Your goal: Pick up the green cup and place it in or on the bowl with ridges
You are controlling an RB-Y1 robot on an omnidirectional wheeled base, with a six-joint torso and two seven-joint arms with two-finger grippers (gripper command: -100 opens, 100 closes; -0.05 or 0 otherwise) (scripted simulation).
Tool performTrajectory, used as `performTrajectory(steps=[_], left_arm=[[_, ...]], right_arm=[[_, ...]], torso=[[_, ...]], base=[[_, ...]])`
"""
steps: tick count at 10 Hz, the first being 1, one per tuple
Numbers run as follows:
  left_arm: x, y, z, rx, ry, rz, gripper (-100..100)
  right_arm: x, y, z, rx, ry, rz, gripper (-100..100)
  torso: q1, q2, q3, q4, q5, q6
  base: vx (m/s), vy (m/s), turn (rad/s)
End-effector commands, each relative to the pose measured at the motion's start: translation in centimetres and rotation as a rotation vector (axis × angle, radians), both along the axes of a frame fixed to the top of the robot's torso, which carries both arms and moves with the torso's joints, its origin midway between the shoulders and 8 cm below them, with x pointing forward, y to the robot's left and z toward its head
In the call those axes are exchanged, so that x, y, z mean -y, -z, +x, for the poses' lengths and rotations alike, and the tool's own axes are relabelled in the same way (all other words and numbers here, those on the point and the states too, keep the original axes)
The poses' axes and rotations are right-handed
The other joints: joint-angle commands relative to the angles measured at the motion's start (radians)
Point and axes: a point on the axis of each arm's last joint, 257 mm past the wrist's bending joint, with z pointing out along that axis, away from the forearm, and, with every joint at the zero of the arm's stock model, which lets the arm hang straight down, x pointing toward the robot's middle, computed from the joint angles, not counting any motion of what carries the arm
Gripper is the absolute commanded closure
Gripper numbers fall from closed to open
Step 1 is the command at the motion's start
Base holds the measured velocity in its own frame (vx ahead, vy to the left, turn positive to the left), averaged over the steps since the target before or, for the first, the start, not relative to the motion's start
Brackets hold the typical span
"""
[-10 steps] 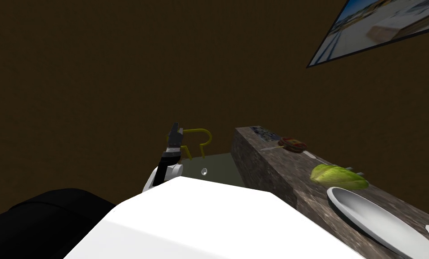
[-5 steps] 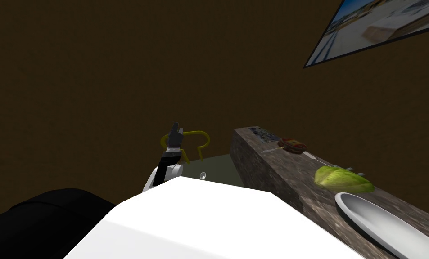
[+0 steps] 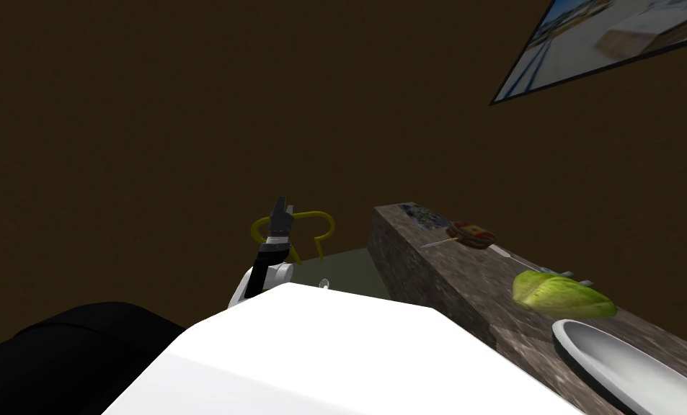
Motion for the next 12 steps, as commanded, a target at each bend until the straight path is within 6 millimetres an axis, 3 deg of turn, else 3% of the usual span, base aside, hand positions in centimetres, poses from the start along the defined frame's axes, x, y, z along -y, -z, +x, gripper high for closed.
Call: performTrajectory(steps=[1, 4, 5, 6, 9, 12], left_arm=[[0.0, 0.0, 0.0, 0.0, 0.0, 0.0, 0], [0.0, 0.0, 0.0, 0.0, 0.0, 0.0, 0], [0.0, 0.0, 0.0, 0.0, 0.0, 0.0, 0], [0.0, 0.0, 0.0, 0.0, 0.0, 0.0, 0], [0.0, 0.0, 0.0, 0.0, 0.0, 0.0, 0], [0.0, 0.0, 0.0, 0.0, 0.0, 0.0, 0]], right_arm=[[0.0, 0.0, 0.0, 0.0, 0.0, 0.0, -100], [0.0, 0.0, 0.0, 0.0, 0.0, 0.0, -100], [0.0, 0.0, 0.0, 0.0, 0.0, 0.0, 0], [-0.9, -1.4, 1.0, 0.002, -0.014, 0.004, -100], [-2.4, -3.6, 2.6, 0.005, -0.04, 0.012, -100], [-2.9, -4.2, 2.9, 0.005, -0.045, 0.013, -100]], torso=[[0.0, 0.0, 0.0, 0.0, 0.0, 0.0], [0.0, 0.002, 0.001, 0.001, 0.0, 0.0], [0.0, 0.002, 0.001, 0.001, 0.0, 0.0], [0.0, 0.002, 0.001, 0.001, 0.0, 0.0], [-0.004, 0.002, 0.002, 0.001, -0.001, 0.0], [-0.003, 0.002, 0.001, 0.001, -0.001, 0.0]], base=[[0.0, 0.0, 0.0], [0.0, 0.0, 0.0], [0.0, 0.0, 0.0], [-0.004, -0.036, -0.11], [-0.004, -0.061, -0.091], [0.003, -0.039, -0.029]])
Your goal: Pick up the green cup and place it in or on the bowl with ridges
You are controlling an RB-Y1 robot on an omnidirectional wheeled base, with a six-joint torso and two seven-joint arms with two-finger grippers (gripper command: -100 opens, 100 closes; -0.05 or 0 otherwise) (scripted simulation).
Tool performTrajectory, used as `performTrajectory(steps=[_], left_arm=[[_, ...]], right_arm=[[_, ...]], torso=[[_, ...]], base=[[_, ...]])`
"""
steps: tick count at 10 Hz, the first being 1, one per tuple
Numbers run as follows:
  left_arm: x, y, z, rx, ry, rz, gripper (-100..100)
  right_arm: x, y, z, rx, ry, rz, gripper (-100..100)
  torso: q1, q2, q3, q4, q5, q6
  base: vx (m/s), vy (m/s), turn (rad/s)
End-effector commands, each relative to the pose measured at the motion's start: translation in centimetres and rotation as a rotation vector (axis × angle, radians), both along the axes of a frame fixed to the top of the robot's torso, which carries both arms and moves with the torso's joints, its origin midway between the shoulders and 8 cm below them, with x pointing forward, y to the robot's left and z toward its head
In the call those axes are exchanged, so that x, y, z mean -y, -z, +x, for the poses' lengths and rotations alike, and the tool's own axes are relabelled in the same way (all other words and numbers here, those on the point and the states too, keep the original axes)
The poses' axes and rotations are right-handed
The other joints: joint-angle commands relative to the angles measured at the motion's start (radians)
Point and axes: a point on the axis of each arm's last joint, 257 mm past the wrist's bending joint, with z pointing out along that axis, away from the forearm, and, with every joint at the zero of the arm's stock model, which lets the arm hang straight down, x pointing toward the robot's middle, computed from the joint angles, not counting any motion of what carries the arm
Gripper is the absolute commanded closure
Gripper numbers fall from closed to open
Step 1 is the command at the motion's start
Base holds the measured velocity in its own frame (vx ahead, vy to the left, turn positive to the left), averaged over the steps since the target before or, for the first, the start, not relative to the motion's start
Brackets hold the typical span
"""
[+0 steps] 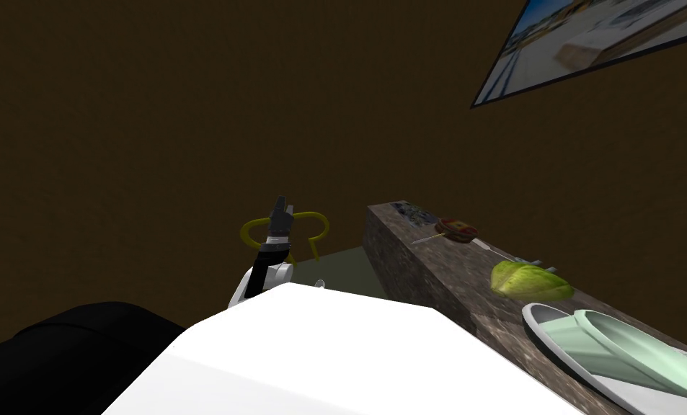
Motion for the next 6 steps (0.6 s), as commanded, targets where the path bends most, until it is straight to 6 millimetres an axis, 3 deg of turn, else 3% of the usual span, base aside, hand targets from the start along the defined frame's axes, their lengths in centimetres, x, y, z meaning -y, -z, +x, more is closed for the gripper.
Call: performTrajectory(steps=[1, 6], left_arm=[[0.0, 0.0, 0.0, 0.0, 0.0, 0.0, 0], [0.0, 0.0, 0.0, 0.0, 0.0, 0.0, 0]], right_arm=[[0.0, 0.0, 0.0, 0.0, 0.0, 0.0, 0], [0.0, 0.01, -0.01, 0.0, 0.0, 0.0, 0]], torso=[[0.0, 0.0, 0.0, 0.0, 0.0, 0.0], [0.002, 0.0, 0.0, 0.0, 0.001, 0.0]], base=[[0.0, 0.0, 0.0], [0.0, 0.0, 0.0]])
